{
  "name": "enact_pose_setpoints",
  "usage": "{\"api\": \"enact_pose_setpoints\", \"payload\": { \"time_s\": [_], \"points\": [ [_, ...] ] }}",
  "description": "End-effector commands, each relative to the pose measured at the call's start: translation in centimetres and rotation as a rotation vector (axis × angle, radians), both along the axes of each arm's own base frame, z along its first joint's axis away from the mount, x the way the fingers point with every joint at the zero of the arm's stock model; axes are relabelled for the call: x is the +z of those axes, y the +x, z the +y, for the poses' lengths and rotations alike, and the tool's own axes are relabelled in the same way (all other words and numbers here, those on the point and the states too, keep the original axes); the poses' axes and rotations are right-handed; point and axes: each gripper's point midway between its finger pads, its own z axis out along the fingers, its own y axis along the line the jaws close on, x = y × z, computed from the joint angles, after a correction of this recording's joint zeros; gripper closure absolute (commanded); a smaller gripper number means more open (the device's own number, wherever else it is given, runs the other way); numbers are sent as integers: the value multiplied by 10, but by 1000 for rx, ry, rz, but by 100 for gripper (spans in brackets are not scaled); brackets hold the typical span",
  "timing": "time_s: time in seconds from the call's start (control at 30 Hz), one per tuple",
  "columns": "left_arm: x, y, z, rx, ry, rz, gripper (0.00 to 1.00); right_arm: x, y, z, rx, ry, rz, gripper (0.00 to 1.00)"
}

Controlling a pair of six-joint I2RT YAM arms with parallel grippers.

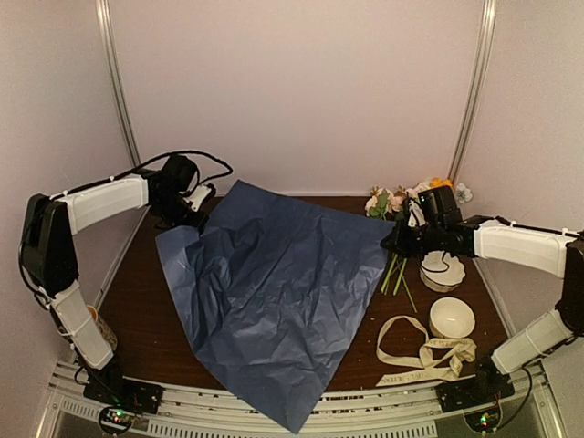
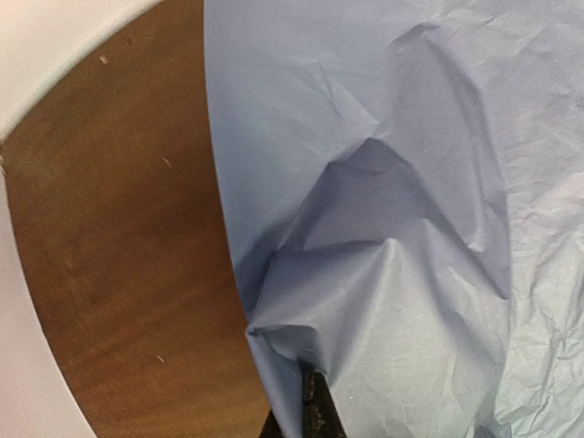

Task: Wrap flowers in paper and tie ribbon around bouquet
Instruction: Unfold the folded wrapping paper at the center of the board.

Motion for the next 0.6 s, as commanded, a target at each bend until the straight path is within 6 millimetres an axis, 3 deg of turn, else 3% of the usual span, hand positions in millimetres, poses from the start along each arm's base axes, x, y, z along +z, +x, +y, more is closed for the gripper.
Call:
{"api": "enact_pose_setpoints", "payload": {
  "time_s": [0.0, 0.07, 0.17, 0.33, 0.47, 0.57],
  "points": [
    [21, 54, 6, 35, 18, -111, 82, 5, 26, -26, -75, -128, -52, 100],
    [20, 69, 14, 65, 40, -112, 46, 4, 31, -22, -76, -114, -50, 100],
    [31, 90, 45, 202, 32, -117, 27, 4, 38, -21, -101, -90, -58, 100],
    [62, 96, 109, 427, 23, -164, 19, -2, 45, -29, -148, -120, -66, 100],
    [76, 74, 108, 426, 29, -176, 17, -7, 48, -29, -170, -110, -53, 100],
    [67, 38, 92, 400, 57, -152, 19, -11, 46, -34, -221, -84, -56, 100]
  ]
}}
